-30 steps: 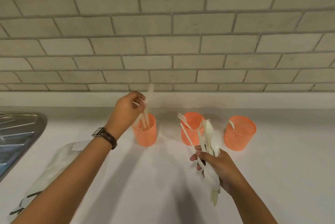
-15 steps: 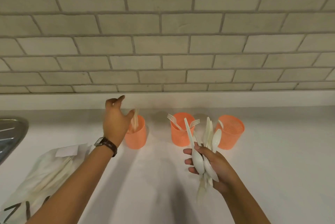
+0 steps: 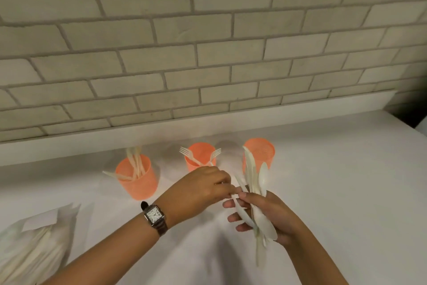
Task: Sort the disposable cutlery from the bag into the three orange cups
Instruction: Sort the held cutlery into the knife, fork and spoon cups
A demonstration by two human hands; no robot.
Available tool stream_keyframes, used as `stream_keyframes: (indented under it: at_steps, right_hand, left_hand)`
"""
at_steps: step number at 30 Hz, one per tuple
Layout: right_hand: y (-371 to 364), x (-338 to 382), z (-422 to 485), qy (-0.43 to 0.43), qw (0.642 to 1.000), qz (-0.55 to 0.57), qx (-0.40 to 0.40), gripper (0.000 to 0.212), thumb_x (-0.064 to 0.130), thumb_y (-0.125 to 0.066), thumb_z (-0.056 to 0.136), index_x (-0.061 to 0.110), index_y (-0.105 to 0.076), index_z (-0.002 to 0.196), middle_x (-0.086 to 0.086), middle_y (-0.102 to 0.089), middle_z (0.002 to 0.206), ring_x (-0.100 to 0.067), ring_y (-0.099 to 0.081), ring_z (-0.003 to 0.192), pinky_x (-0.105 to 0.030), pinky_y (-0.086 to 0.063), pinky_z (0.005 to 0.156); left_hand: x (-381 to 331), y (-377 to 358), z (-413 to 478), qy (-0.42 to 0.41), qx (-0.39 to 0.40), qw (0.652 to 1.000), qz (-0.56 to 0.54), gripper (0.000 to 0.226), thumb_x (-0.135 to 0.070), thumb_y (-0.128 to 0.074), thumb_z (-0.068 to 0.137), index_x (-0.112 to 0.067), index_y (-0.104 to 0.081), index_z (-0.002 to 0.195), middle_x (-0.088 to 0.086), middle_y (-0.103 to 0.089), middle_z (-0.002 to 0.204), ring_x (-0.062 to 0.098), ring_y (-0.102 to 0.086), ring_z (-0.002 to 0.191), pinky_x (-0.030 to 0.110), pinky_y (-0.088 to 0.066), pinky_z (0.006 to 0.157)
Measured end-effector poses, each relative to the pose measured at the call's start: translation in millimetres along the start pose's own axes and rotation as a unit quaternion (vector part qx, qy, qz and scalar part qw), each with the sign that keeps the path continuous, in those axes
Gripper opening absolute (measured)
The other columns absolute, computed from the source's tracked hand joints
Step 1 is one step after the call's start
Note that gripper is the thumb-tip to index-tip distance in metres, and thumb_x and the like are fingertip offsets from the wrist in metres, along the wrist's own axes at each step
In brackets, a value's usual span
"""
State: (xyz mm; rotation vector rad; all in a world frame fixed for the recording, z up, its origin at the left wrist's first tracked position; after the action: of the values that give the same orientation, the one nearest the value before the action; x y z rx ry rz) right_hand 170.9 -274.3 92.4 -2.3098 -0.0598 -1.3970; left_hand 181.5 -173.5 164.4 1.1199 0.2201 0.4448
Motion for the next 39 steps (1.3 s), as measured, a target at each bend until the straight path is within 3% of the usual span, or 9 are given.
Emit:
stream_keyframes:
  at_steps: [4, 8, 15, 19, 23, 26, 30, 35, 39]
  right_hand:
    - [51.7, 4.2, -6.0, 0.032, 0.991, 0.04, -0.12, 0.035, 0.023, -0.059, 0.089, 0.003, -0.055, 0.118, -0.014, -0.073, 0.102, -0.034, -0.072, 0.082, -0.041, -0.059, 0.066]
    - [97.4, 15.8, -20.8, 0.073, 0.976, 0.027, -0.202, 0.041, 0.029, -0.069, 0.08, 0.003, -0.058, 0.11, -0.011, -0.069, 0.073, -0.022, -0.056, 0.049, -0.03, -0.048, 0.049]
    - [118.7, 22.7, -25.9, 0.09, 0.98, 0.101, -0.147, 0.044, 0.036, -0.068, 0.079, 0.008, -0.06, 0.113, -0.001, -0.051, 0.061, -0.015, -0.047, 0.046, -0.026, -0.039, 0.046]
    - [126.9, 26.4, -27.5, 0.084, 0.985, 0.092, -0.117, 0.042, 0.036, -0.066, 0.079, 0.008, -0.061, 0.11, -0.003, -0.053, 0.063, -0.015, -0.047, 0.047, -0.025, -0.039, 0.047]
    - [134.2, 27.5, -24.8, 0.06, 0.988, 0.07, -0.126, 0.041, 0.039, -0.062, 0.076, 0.008, -0.061, 0.103, -0.003, -0.053, 0.062, -0.014, -0.047, 0.05, -0.025, -0.039, 0.047]
    - [133.3, 26.5, -21.4, 0.033, 0.991, 0.055, -0.114, 0.034, 0.037, -0.06, 0.083, 0.007, -0.061, 0.101, -0.002, -0.05, 0.059, -0.013, -0.044, 0.049, -0.023, -0.037, 0.046]
    - [126.0, 29.0, -19.6, 0.022, 0.997, 0.015, -0.073, 0.024, 0.029, -0.052, 0.094, 0.007, -0.062, 0.092, -0.003, -0.051, 0.057, -0.013, -0.042, 0.045, -0.022, -0.036, 0.044]
    - [123.2, 25.7, -17.1, 0.015, 0.997, 0.005, -0.07, 0.036, 0.034, -0.046, 0.097, 0.004, -0.064, 0.09, -0.008, -0.057, 0.059, -0.012, -0.042, 0.042, -0.021, -0.034, 0.04]
    - [129.0, 27.3, -17.0, 0.003, 0.997, 0.021, -0.071, 0.045, 0.038, -0.048, 0.094, 0.002, -0.062, 0.072, -0.012, -0.06, 0.06, -0.014, -0.047, 0.04, -0.021, -0.036, 0.038]
  left_hand:
    - [31.9, 8.2, 22.7, 0.139, -0.083, 0.979, -0.12, 0.018, -0.029, -0.056, 0.087, -0.015, -0.066, 0.085, -0.009, -0.065, 0.083, 0.009, -0.058, 0.079, 0.018, -0.042, 0.074]
    - [86.7, -9.3, 34.7, 0.434, -0.233, 0.8, -0.343, 0.015, -0.008, -0.071, 0.079, -0.02, -0.063, 0.08, -0.011, -0.066, 0.071, -0.004, -0.058, 0.065, 0.007, -0.044, 0.067]
    - [108.2, -78.6, 86.0, 0.554, -0.239, 0.706, -0.37, 0.011, -0.021, -0.071, 0.081, -0.011, -0.071, 0.086, 0.002, -0.072, 0.082, 0.002, -0.065, 0.074, 0.022, -0.051, 0.073]
    - [110.5, -112.7, 88.6, 0.598, -0.126, 0.749, -0.256, 0.027, -0.029, -0.072, 0.076, -0.017, -0.071, 0.1, 0.003, -0.07, 0.108, 0.024, -0.062, 0.105, 0.033, -0.048, 0.092]
    - [101.2, -103.3, 91.8, 0.569, -0.033, 0.813, -0.122, 0.086, -0.039, -0.076, 0.071, -0.019, -0.035, 0.143, 0.009, -0.025, 0.153, 0.028, -0.021, 0.141, 0.043, -0.016, 0.116]
    - [57.0, -59.2, 117.1, 0.364, -0.128, 0.911, -0.148, 0.066, -0.02, -0.072, 0.075, -0.026, -0.045, 0.135, 0.001, -0.033, 0.147, 0.018, -0.023, 0.135, 0.037, -0.022, 0.114]
    - [-24.8, -50.8, 131.0, 0.049, -0.033, 0.994, -0.09, 0.042, -0.001, -0.063, 0.077, -0.023, -0.06, 0.112, -0.004, -0.064, 0.112, 0.015, -0.052, 0.108, 0.028, -0.038, 0.096]
    - [-25.6, -65.3, 118.6, 0.106, 0.024, 0.984, -0.142, 0.049, -0.015, -0.048, 0.092, -0.035, -0.036, 0.135, -0.007, -0.066, 0.101, 0.008, -0.056, 0.095, 0.022, -0.048, 0.079]
    - [-39.5, -71.1, 116.1, 0.013, 0.035, 0.998, -0.057, 0.049, -0.022, -0.052, 0.09, -0.031, -0.037, 0.137, -0.007, -0.064, 0.099, 0.013, -0.058, 0.089, 0.022, -0.048, 0.066]
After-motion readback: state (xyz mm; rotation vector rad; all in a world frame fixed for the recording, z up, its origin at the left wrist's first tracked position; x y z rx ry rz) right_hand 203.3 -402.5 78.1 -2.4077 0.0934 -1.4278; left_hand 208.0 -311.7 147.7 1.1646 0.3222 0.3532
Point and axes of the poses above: each hand's wrist, its own z-axis towards the middle knuckle, its own y-axis out of the back of the hand, x = y × z, the point moved 8 cm from there along z, towards the middle knuckle
